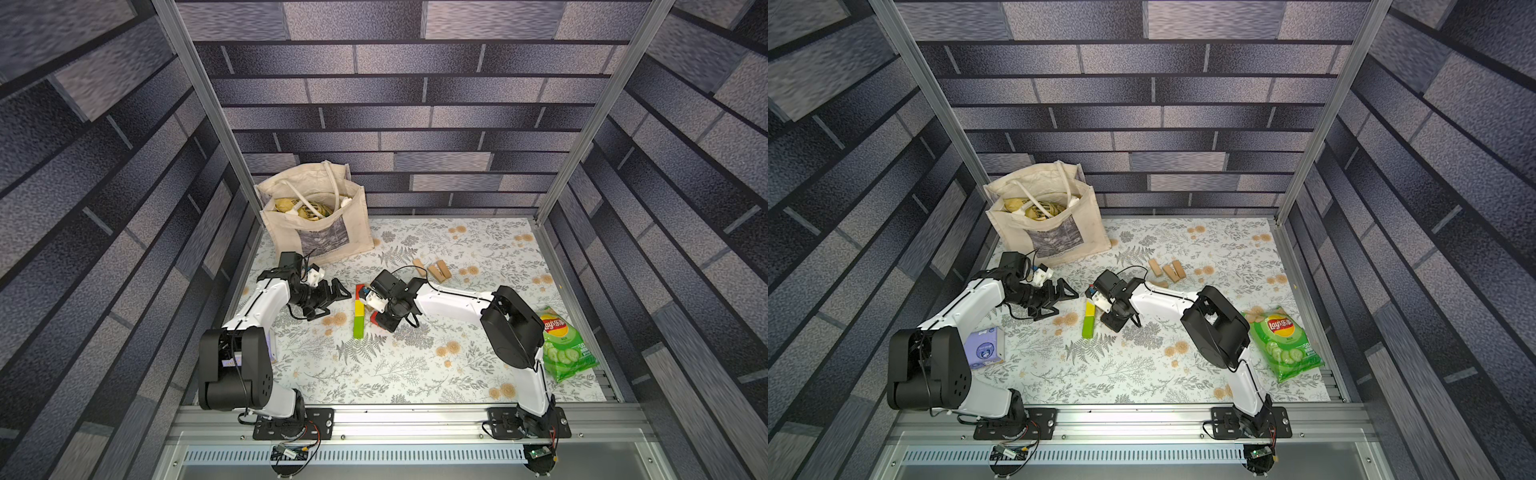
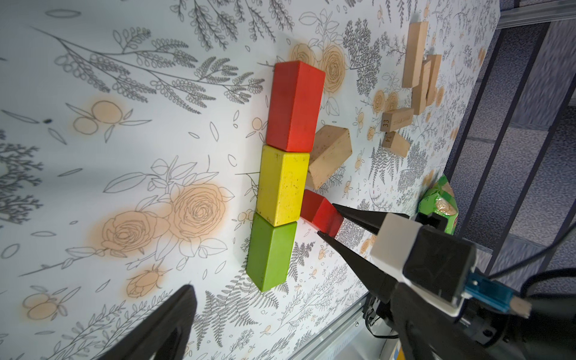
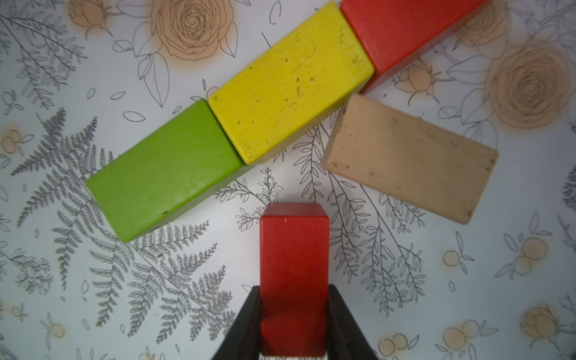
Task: Assemble the letter k with building blocks
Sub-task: Assemble the building block at the center of the board.
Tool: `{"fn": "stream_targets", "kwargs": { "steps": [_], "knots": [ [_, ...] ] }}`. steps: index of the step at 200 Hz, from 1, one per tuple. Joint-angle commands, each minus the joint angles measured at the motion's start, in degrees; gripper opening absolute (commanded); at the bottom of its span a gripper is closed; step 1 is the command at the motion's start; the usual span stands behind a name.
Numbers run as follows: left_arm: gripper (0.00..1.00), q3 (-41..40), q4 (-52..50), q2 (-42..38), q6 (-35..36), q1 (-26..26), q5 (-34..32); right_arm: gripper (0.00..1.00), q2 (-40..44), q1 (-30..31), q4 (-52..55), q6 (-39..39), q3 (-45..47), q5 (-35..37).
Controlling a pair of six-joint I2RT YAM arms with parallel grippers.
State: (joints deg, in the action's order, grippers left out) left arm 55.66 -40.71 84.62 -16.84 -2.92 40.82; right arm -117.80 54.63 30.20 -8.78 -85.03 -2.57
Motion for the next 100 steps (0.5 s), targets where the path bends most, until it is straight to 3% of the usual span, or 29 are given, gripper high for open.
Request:
{"fn": "stream_targets", "kwargs": {
  "steps": [1,100],
  "knots": [
    [1.0,1.6,-0.42,0.38,1.8,-0.42,1.61,0.28,-1.82,0.33,1.4,-0.1,-1.69,0.45],
    [1.0,1.62,-0.6,0.63,2.08,-0.51,1.62,0.28,-2.52,0.33,1.81,-0.68,-2.68,0.03]
  ]
}}
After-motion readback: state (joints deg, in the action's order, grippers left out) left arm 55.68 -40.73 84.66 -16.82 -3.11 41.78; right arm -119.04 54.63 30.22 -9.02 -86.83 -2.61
